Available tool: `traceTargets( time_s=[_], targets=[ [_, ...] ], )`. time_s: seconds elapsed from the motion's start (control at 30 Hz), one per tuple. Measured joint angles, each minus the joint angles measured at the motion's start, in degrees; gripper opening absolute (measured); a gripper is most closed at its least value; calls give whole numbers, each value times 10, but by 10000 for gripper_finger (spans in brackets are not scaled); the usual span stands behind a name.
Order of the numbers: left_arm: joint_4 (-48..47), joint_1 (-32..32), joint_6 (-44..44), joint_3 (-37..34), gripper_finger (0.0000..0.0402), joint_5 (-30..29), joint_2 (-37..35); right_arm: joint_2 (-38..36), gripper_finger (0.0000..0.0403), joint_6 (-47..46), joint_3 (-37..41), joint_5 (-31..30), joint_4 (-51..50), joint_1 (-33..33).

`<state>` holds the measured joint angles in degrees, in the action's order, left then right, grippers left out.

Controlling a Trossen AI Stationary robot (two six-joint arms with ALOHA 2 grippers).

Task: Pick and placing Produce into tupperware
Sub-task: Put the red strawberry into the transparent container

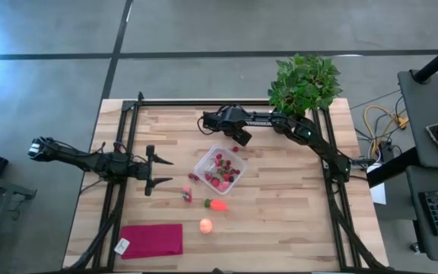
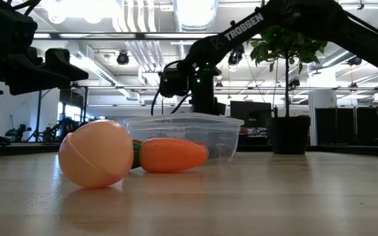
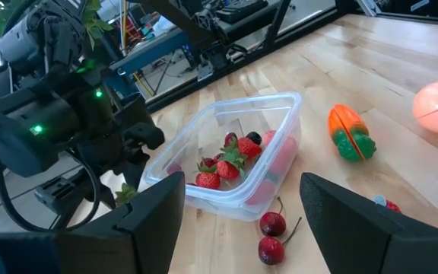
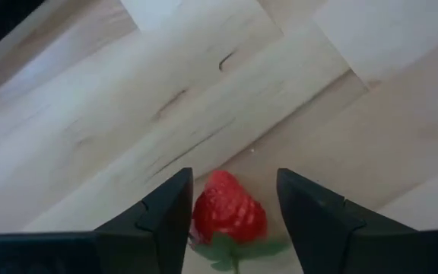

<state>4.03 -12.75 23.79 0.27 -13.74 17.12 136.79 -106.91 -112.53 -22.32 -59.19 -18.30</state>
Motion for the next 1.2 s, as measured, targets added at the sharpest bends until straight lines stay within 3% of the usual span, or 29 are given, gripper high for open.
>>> traceTargets(
  time_s=[0.27, 1.2],
  targets=[
    [0, 0, 0, 0, 247, 0, 0, 0, 141, 12, 1, 17, 32, 4],
    [0, 0, 0, 0, 247, 0, 0, -2, 91, 37, 2, 14, 80, 5]
  ],
)
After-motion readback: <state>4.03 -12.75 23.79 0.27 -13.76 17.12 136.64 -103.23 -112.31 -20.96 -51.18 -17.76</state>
